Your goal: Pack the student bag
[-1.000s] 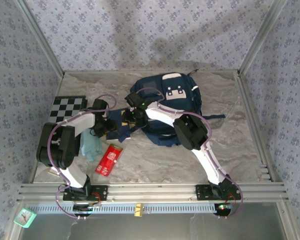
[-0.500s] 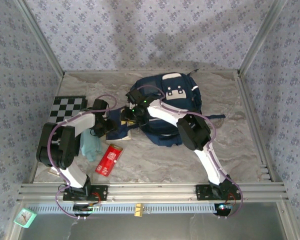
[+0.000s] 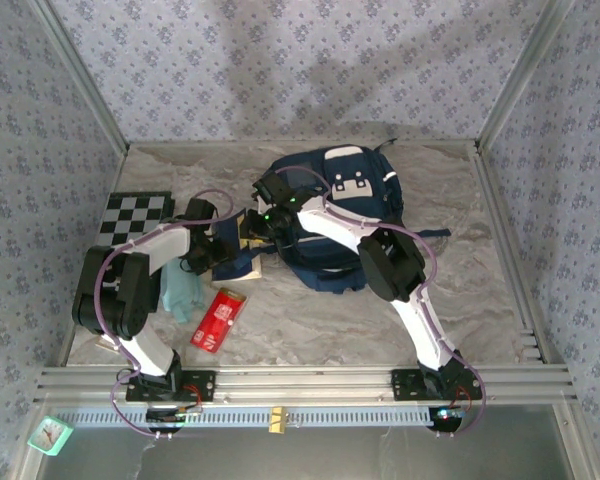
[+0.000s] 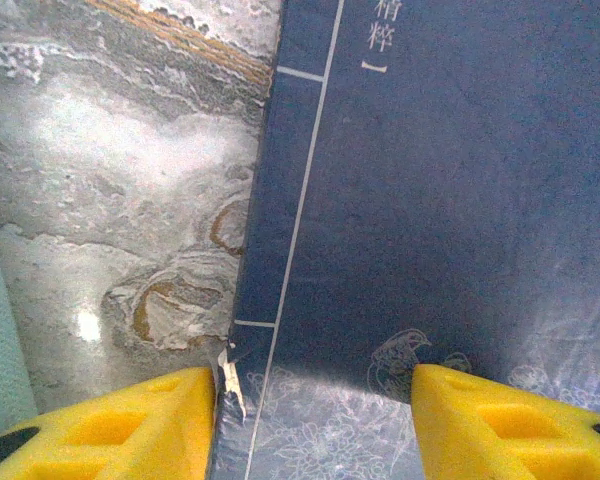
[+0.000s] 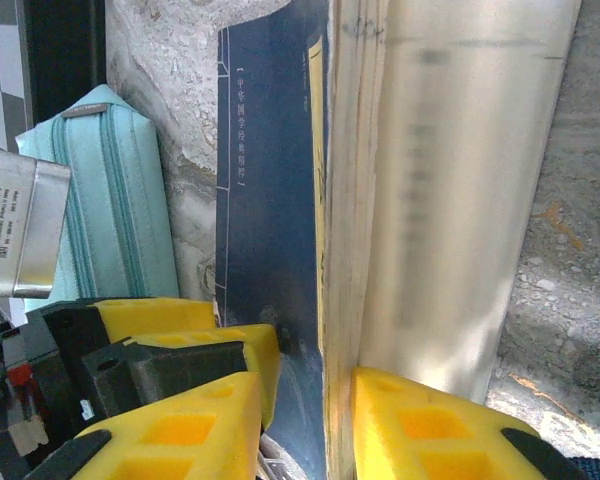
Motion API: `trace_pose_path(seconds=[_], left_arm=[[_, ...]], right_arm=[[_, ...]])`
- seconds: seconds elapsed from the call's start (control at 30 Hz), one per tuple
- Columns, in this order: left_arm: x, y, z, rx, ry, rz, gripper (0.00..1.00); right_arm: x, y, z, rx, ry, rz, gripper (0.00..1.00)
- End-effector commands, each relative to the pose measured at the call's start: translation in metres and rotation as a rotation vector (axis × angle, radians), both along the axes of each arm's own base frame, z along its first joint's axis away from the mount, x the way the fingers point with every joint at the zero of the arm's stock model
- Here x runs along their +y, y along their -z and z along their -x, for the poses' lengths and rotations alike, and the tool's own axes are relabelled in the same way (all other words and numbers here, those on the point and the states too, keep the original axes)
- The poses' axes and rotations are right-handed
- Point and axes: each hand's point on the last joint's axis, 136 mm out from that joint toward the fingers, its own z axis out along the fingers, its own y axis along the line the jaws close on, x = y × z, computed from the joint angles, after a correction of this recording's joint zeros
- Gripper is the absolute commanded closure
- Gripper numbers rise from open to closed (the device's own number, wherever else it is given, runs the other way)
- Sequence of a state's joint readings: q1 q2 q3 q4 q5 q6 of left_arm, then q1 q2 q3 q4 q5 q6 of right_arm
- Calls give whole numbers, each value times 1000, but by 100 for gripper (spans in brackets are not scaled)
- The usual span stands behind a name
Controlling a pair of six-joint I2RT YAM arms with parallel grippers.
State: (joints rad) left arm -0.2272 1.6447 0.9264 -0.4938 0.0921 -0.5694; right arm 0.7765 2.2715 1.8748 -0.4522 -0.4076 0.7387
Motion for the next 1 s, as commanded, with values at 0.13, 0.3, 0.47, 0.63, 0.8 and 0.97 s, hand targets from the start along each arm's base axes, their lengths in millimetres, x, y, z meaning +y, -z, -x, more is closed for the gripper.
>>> trace_pose_path(seconds=[0.13,0.3,0.47,0.63,0.8,0.97], left_arm=[[4,-1,5,10,-3,-17,46],[2,-2,4,6,-2,-5,46],[2,-4,3,0,-1,-5,47],[2,-9,1,-10,0,-5,47],[6,-23,-3,-36,3,-20,46],[16,-59,-10,-112,-17,-17,41]], right_arm=[[1,16,-1,-9,-55,45,72],[-2,24,-4,2,-59,46,78],[-5,27,-5,2,-55,48,90],[6,17,-4,0,-81,-22,95],[6,-3,-11,-57,-59,-44,100],[11,-46,-22,-153,-52,-133,100]])
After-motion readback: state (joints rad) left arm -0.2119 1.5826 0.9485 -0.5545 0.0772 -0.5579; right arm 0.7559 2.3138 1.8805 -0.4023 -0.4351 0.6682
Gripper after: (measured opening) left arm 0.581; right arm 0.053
